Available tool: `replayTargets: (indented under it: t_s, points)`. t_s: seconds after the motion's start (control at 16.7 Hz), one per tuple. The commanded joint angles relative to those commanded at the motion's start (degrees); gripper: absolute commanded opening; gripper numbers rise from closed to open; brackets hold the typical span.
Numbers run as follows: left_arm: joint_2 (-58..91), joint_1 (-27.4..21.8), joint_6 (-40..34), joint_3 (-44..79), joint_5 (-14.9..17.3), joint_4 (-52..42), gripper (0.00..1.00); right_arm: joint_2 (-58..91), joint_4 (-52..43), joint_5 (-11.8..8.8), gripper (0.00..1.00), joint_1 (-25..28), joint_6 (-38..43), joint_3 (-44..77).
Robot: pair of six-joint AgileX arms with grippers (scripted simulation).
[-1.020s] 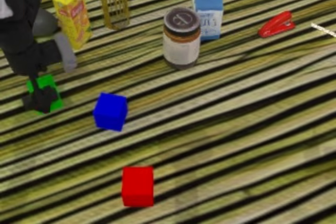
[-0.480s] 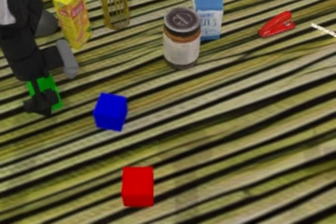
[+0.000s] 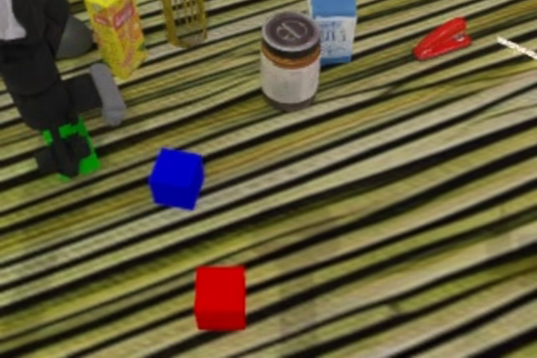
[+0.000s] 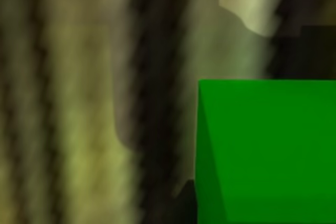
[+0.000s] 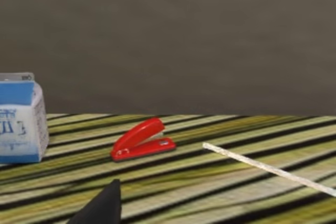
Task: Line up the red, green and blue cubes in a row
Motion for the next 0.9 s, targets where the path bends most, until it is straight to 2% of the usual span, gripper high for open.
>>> replayTargets:
  t_s: [0.06,0.12,0.66,0.9]
  points:
    - [0.0,0.0,0.0,0.0,0.0,0.0,0.02,0.0,0.0,0.0,1.0,0.0,0.0,0.0]
    - [0.0,0.0,0.0,0.0,0.0,0.0,0.0,0.0,0.0,0.0,1.0,0.0,0.0,0.0]
    - [-0.17,0.07,0.14,0.15,0.0,-0.22,0.0,0.0,0.0,0.0,1.0,0.0,0.0,0.0]
    - [-2.2,0.56,0.2,4.25,0.02,-6.57,0.0,0.0,0.0,0.0,1.0,0.0,0.0,0.0]
